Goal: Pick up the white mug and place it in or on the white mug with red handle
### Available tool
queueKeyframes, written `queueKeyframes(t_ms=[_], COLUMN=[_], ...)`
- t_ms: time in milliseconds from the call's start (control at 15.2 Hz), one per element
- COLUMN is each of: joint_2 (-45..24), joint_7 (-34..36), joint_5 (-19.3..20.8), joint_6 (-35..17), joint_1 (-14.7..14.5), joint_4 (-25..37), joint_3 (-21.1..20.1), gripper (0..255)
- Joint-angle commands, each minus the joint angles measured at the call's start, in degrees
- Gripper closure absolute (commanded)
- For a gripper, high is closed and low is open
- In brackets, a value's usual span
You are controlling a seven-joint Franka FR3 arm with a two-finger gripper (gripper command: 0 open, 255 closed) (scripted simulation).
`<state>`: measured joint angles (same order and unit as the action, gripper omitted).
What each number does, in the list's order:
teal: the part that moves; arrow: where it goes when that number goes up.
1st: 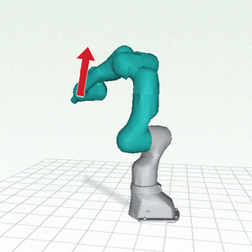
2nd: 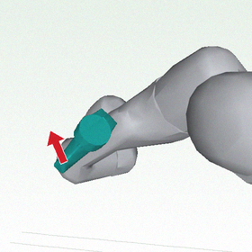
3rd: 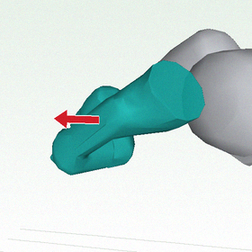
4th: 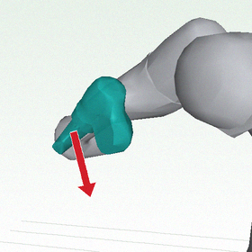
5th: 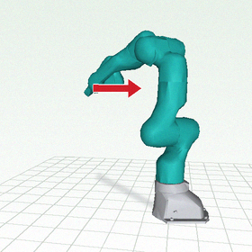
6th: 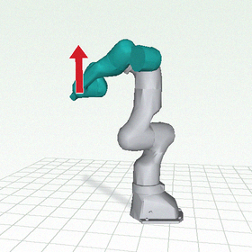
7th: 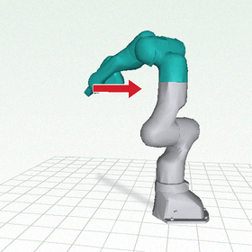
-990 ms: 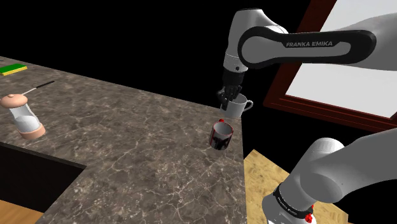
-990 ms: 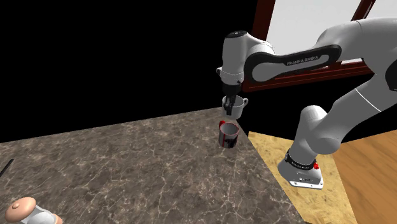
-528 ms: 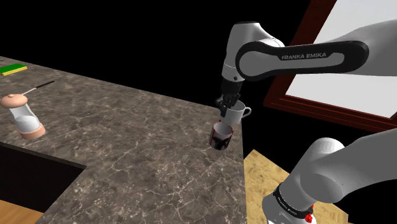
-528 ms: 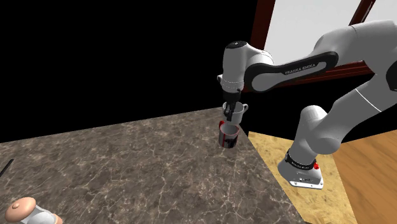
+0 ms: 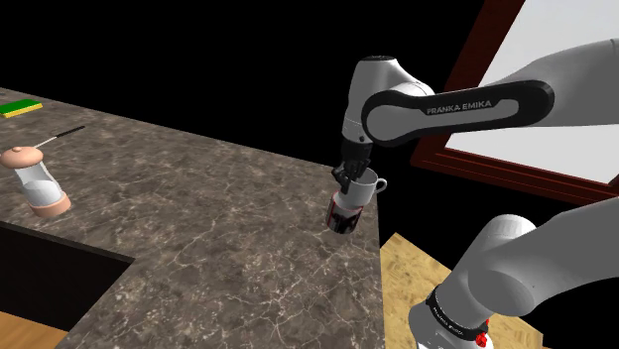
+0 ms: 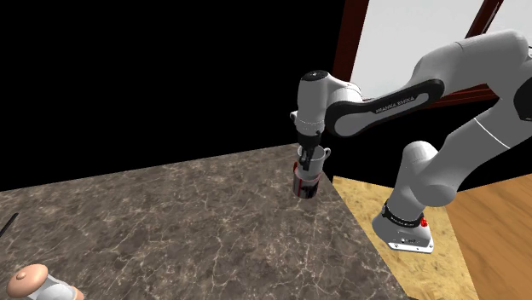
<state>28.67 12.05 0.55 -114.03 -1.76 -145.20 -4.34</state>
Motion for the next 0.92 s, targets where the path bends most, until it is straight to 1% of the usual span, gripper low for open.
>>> queueKeyframes(t_ms=[0, 396, 462, 792, 858], joint_2=[-0.2, -0.2, -0.2, -0.2, 0.4], joint_7=[0.0, 0.0, 0.0, 0.0, 0.0], joint_5=[0.0, 0.0, 0.0, 0.0, 0.0], joint_6=[-0.6, -0.6, -0.6, -0.6, 1.4], joint_1=[0.0, 0.0, 0.0, 0.0, 0.0], joint_4=[-0.4, -0.4, -0.4, -0.4, 1.1], joint_3=[0.0, 0.0, 0.0, 0.0, 0.0], gripper=[255, 255, 0, 0, 0])
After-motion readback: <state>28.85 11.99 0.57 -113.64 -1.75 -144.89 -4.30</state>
